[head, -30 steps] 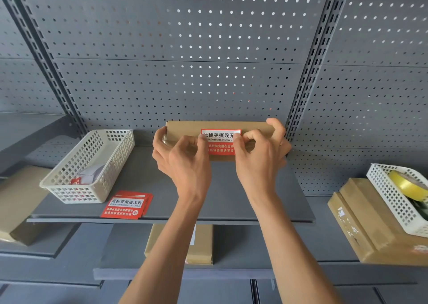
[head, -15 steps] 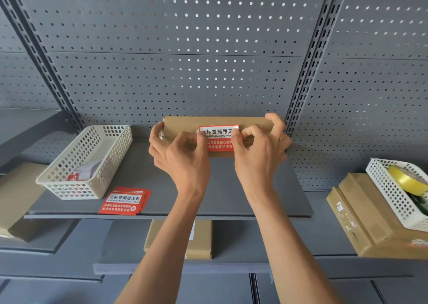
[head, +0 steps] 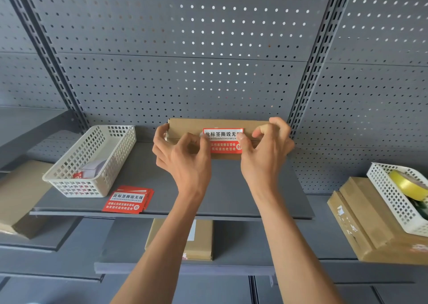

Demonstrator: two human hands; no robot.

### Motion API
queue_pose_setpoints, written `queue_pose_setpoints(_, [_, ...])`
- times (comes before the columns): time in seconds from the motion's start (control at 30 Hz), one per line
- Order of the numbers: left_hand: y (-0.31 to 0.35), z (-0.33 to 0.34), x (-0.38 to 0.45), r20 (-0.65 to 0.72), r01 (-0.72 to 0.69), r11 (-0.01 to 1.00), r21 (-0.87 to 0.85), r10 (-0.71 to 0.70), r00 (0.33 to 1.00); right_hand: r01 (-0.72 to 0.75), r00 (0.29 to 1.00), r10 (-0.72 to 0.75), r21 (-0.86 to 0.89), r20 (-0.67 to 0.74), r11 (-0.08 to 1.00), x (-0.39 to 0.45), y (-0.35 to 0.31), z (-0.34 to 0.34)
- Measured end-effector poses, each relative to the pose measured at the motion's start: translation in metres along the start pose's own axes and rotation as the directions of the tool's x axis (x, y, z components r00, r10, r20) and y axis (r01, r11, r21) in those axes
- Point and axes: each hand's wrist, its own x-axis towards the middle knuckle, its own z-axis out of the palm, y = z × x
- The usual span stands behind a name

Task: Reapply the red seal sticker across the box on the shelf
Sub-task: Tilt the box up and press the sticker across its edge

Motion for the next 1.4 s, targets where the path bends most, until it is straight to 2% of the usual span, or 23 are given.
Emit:
queue_pose_setpoints(0.33, [-0.006,-0.013,0.008,0.057,-0.081,0.996,0.046,0.078,0.995,-0.024,0.999,0.022,0.052,0.041,0.998,0.003,0.002,-0.006])
queue_pose_setpoints(0.53, [-0.002,-0.016,0.024,0.162,-0.072,0.997,0.004,0.07,0.984,0.015,0.997,-0.02,0.067,0.071,0.998,0.012,-0.003,-0.01])
queue_pose_setpoints(0.67, [0.003,-0.014,0.033,0.161,-0.084,0.996,0.04,0.077,0.984,0.061,0.989,-0.041,-0.139,0.143,0.988,0.019,-0.008,-0.003])
queue_pose_setpoints(0.77, [0.008,-0.01,0.038,0.146,-0.105,0.988,0.11,0.088,0.985,0.095,0.985,-0.065,-0.193,0.16,0.977,0.025,-0.013,0.006])
queue_pose_setpoints(1.13, [0.019,0.006,0.044,0.078,-0.059,0.978,0.2,0.044,0.996,0.054,0.998,-0.059,-0.282,-0.011,0.958,0.027,-0.022,0.026])
queue_pose_setpoints(1.4, [0.015,0.005,0.044,0.066,-0.075,0.978,0.195,0.063,0.996,0.038,0.999,-0.043,-0.192,-0.023,0.981,0.027,-0.018,0.026])
